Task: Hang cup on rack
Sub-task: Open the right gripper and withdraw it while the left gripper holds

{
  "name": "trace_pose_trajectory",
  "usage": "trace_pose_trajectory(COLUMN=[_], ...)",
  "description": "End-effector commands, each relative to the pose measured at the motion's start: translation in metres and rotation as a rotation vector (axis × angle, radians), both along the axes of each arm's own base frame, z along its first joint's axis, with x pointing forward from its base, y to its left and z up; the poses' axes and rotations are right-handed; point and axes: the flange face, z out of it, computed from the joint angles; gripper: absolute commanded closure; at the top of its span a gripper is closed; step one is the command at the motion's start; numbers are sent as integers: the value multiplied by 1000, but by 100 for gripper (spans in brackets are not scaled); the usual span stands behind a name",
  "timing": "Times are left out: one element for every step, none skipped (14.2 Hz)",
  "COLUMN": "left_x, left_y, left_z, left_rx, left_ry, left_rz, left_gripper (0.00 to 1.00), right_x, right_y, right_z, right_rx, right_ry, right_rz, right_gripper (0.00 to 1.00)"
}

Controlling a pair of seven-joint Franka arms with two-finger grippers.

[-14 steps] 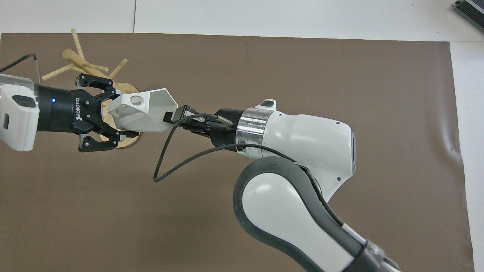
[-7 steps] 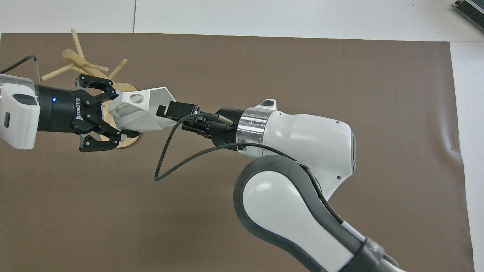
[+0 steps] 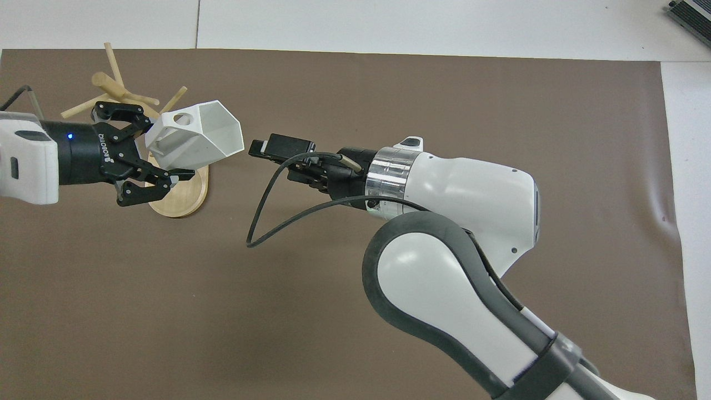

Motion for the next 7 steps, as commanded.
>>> trace_pose_trajectory(left_x=[-21, -23, -25, -25, -25, -28, -28], left_y=[-12, -17, -22, -25, -28, -32, -33], left_z=[-12, -17, -20, -23, -26, -33, -35], left_rx=[25, 39, 57, 84, 93, 92, 94], left_ry=[-25, -23, -20, -33, -41, -26, -27], left_rz=[108, 144, 164, 180, 206, 234, 255], left_gripper=[100, 100, 100, 100, 100, 100, 100], right_x=[7, 14, 19, 25, 31, 36, 39], right_y=[-23, -37, -49, -63, -78, -94, -113], right_z=[-4, -10, -14, -17, -19, -22, -26], right_rx=[-69, -128, -184, -233, -284, -342, -420], right_ry=[-87, -136, -178, -202, -215, -227, -238], right_rz=[14, 27, 51, 84, 125, 175, 237], right_gripper=[0, 0, 0, 0, 0, 0, 0])
